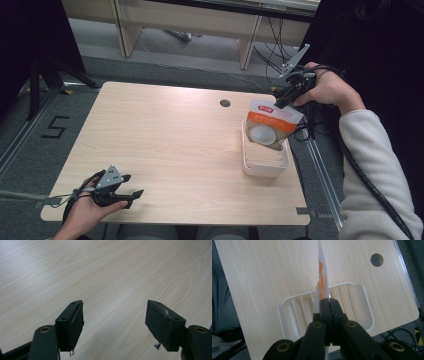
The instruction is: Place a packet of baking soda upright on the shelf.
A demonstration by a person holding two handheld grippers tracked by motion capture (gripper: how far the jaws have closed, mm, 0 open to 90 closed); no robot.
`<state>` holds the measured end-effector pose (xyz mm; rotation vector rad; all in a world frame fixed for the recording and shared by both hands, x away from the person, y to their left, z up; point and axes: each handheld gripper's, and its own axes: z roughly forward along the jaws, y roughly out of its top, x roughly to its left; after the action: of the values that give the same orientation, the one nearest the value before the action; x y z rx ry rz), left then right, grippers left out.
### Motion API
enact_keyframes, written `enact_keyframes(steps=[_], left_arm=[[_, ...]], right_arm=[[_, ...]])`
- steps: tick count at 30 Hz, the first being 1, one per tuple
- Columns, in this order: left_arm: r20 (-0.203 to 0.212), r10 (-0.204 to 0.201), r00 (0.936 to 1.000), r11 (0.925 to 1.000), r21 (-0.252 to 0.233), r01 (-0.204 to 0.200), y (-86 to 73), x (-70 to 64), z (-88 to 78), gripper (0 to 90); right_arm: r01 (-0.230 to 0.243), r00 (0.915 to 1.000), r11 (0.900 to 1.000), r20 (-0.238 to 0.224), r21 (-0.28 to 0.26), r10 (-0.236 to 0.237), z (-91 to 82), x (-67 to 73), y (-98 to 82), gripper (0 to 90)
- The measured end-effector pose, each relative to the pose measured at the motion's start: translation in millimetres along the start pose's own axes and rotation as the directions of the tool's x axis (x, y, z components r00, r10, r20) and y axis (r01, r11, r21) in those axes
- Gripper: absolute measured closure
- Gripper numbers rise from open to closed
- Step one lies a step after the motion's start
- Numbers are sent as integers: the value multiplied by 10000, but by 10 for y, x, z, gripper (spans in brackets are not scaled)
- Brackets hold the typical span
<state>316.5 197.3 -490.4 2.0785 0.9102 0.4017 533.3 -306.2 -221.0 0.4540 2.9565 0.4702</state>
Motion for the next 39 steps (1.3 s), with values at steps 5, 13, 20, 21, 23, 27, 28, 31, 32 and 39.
enact_keyframes(steps=[5,13,20,21,23,27,28,31,32,39], left_arm=[[-42,-128,9999,9999,-76,128,-2,-6,12,303],[4,-120,9999,9999,-26,120,-3,-3,6,303],[-2,-104,9999,9999,-90,104,-5,0,10,302],[-2,-110,9999,9999,-35,110,-4,0,7,302],[-22,56,10000,9999,-83,-56,-4,8,5,302],[-3,64,10000,10000,-49,-64,-2,9,4,302],[19,-128,9999,9999,-75,128,-6,0,9,301],[-31,71,10000,9999,-80,-72,-3,10,4,301],[-31,71,10000,9999,-80,-72,-3,10,4,301],[-18,-14,10000,9999,-158,13,-5,6,9,301]], right_arm=[[571,9984,9978,27,327,-572,26,-15,-11,900],[1012,9945,9932,202,578,-1026,44,-30,-7,900],[1711,9840,9795,322,1067,-1754,60,-28,33,900],[1872,9806,9768,385,1038,-1921,61,-33,43,900],[2315,9712,9661,299,1143,-2362,68,-30,69,900],[2622,9613,9550,497,1387,-2711,84,-19,86,900],[2655,9604,9529,468,1464,-2748,90,-6,92,900],[2970,9494,9432,596,1488,-3083,99,-8,128,900],[2970,9494,9432,596,1488,-3083,99,-8,128,900],[3529,9190,9073,975,2285,-3820,114,11,211,900]])
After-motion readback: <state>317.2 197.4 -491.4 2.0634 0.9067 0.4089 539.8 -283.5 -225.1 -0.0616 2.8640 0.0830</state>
